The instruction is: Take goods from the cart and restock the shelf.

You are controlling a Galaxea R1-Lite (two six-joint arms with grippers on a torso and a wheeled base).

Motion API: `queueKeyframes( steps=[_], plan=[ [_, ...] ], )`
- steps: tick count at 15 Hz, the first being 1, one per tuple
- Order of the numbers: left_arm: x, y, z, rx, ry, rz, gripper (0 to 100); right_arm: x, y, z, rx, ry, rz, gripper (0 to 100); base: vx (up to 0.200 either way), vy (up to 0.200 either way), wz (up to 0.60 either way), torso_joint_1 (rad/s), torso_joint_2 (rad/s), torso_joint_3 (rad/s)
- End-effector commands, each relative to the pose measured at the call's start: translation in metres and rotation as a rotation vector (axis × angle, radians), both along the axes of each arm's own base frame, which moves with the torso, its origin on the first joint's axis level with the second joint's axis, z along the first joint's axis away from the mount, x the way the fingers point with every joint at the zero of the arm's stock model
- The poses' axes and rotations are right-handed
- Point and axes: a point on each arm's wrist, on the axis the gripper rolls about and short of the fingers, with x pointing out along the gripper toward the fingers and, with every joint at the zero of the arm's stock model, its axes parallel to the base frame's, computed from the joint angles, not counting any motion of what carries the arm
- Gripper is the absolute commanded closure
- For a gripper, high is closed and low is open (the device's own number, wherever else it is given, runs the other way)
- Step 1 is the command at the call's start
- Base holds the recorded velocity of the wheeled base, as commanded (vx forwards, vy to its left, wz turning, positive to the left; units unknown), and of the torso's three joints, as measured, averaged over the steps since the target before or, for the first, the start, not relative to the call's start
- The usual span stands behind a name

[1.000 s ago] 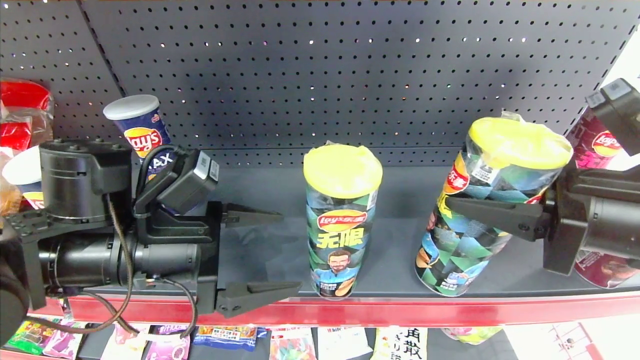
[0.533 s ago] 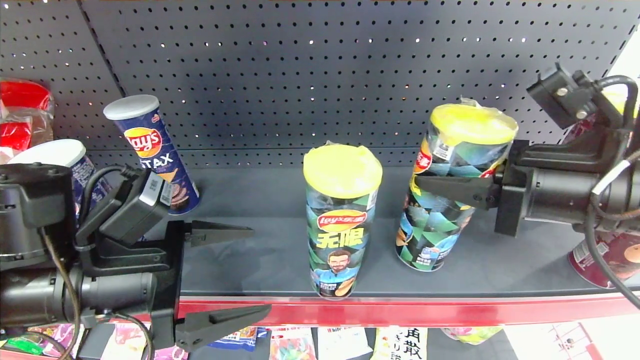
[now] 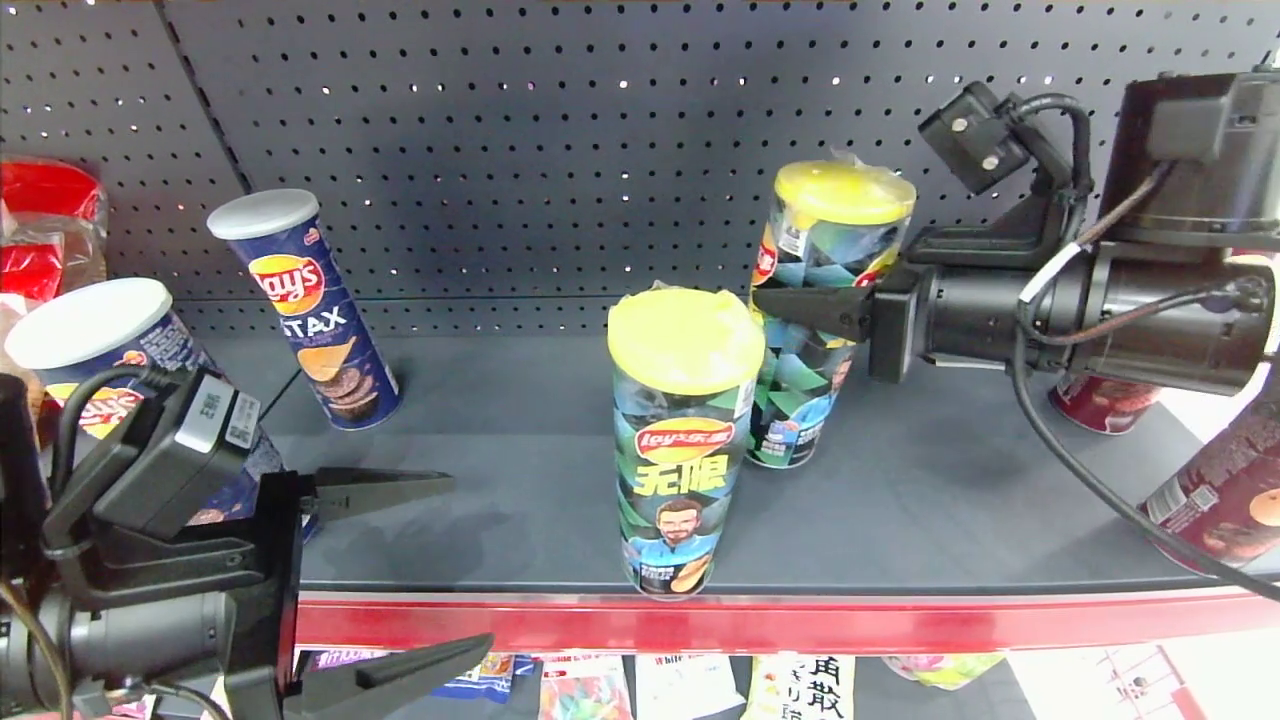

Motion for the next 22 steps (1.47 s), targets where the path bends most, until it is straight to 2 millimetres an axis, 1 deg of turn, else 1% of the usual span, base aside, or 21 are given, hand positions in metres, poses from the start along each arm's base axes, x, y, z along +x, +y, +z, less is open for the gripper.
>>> queueKeyframes(
  steps=[1, 4, 8, 12, 15, 19, 22],
  plan=[
    [-0.002, 0.003, 0.002, -0.004, -0.011, 0.02, 0, 0.018, 0.011, -0.007, -0.005, 0.012, 0.002, 100, 0.0, 0.0, 0.0, 0.0, 0.0, 0.0],
    [-0.005, 0.007, 0.0, -0.003, -0.011, 0.038, 0, 0.033, 0.018, -0.004, 0.004, -0.002, 0.001, 100, 0.0, 0.0, 0.0, 0.0, 0.0, 0.0],
    [-0.017, 0.016, -0.007, -0.001, -0.007, 0.066, 0, 0.045, 0.024, -0.006, 0.005, -0.003, 0.009, 100, 0.0, 0.0, 0.0, 0.0, 0.0, 0.0],
    [-0.022, 0.018, -0.009, -0.001, -0.008, 0.069, 0, 0.05, 0.028, -0.013, -0.004, 0.011, 0.013, 100, 0.0, 0.0, 0.0, 0.0, 0.0, 0.0],
    [-0.022, 0.018, -0.009, -0.001, -0.01, 0.069, 0, 0.055, 0.032, -0.013, 0.002, 0.009, 0.042, 100, 0.0, 0.0, 0.0, 0.0, 0.0, 0.0],
    [-0.022, 0.018, -0.009, -0.001, -0.01, 0.069, 0, 0.061, 0.035, -0.019, -0.006, 0.022, 0.044, 100, 0.0, 0.0, 0.0, 0.0, 0.0, 0.0],
    [-0.022, 0.018, -0.009, 0.002, -0.008, 0.076, 0, 0.066, 0.038, -0.018, -0.001, 0.016, 0.044, 100, 0.0, 0.0, 0.0, 0.0, 0.0, 0.0]
  ],
)
